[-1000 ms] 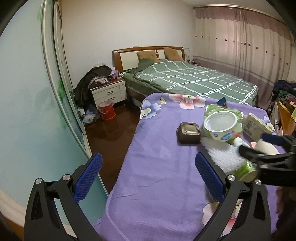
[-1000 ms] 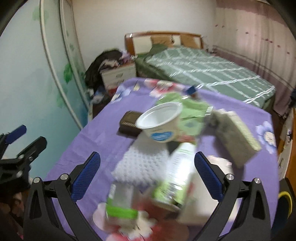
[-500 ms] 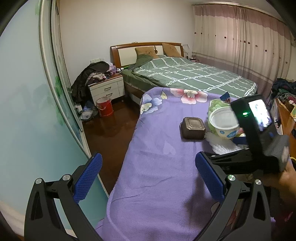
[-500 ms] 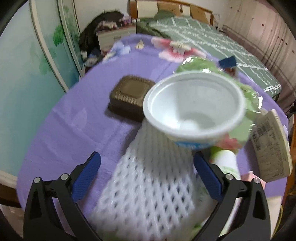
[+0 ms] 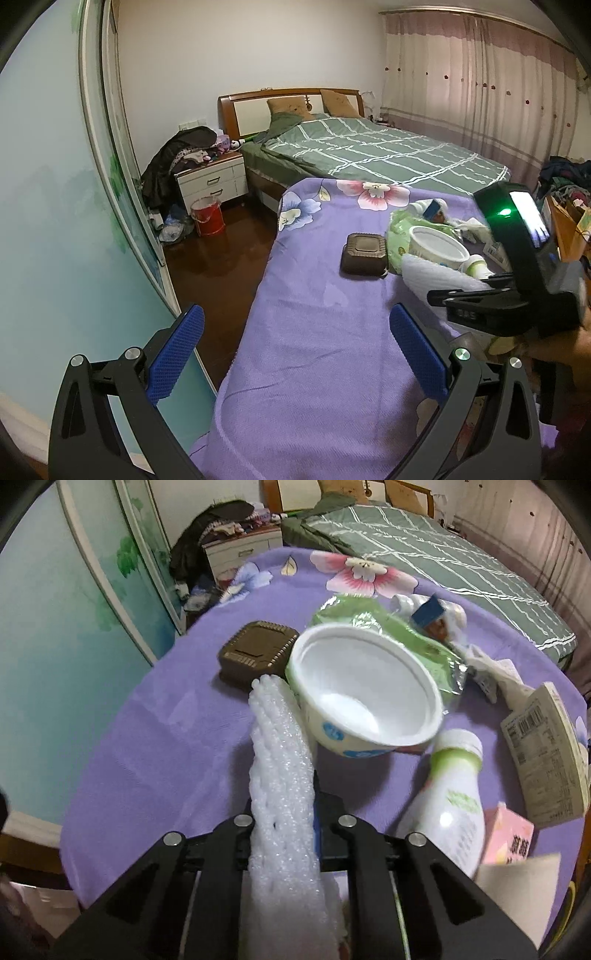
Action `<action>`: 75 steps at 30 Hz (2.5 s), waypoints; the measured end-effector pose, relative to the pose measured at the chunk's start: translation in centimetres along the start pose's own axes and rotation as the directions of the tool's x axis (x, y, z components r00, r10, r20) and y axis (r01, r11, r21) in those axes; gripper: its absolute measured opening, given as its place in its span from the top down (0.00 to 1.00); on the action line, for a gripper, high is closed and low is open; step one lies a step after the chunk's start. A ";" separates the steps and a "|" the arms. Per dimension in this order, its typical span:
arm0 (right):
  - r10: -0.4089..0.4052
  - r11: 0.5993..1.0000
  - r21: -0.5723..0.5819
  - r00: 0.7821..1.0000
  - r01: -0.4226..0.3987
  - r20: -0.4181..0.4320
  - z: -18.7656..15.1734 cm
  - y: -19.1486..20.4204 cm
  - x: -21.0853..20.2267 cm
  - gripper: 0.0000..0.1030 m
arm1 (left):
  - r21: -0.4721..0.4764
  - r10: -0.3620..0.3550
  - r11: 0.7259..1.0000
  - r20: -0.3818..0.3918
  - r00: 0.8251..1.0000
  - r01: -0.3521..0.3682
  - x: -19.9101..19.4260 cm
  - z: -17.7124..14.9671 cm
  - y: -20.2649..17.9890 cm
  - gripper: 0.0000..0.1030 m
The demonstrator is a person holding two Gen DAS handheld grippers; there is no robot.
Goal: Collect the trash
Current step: 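Drop the foam sleeve into the bin while the left gripper grasps the clear cup, then lift the clear green-lidded cup with the left gripper and drop it into the bin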
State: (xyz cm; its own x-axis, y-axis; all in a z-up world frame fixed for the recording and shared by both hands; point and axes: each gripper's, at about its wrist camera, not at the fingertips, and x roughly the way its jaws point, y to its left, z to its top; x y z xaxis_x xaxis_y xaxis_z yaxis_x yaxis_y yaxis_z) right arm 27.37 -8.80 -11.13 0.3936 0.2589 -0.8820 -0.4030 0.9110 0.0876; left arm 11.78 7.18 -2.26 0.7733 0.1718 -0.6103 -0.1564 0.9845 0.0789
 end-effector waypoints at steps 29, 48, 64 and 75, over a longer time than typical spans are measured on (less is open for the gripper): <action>-0.171 0.916 0.400 0.936 0.036 0.308 -13.5 -17.8 -20.2 0.87 | 0.162 -0.194 0.965 -0.096 0.976 0.207 -0.8 -3.1 -10.4 0.04; -0.439 0.592 0.761 0.898 0.264 0.030 -28.6 -36.7 -17.1 0.50 | 0.173 -0.149 0.968 -0.185 0.971 0.182 1.9 -5.0 -15.8 0.04; -0.419 0.642 0.731 0.904 0.232 0.081 -26.8 -34.8 -17.7 0.47 | 0.135 -0.160 0.970 -0.261 0.952 0.200 5.6 -5.9 -15.2 0.33; -0.414 0.654 0.727 0.903 0.209 0.113 -27.5 -34.1 -18.9 0.47 | 0.149 -0.230 0.952 -0.235 0.944 0.269 3.6 -5.5 -15.0 0.49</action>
State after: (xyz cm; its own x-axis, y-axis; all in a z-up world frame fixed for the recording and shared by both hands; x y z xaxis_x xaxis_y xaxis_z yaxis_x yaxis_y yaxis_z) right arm 10.97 -53.63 -10.21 0.6160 -0.1073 -0.7804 0.4192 0.8834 0.2095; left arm 13.51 -7.20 -9.95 0.6220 -0.0723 -0.7796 0.1505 0.9882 0.0283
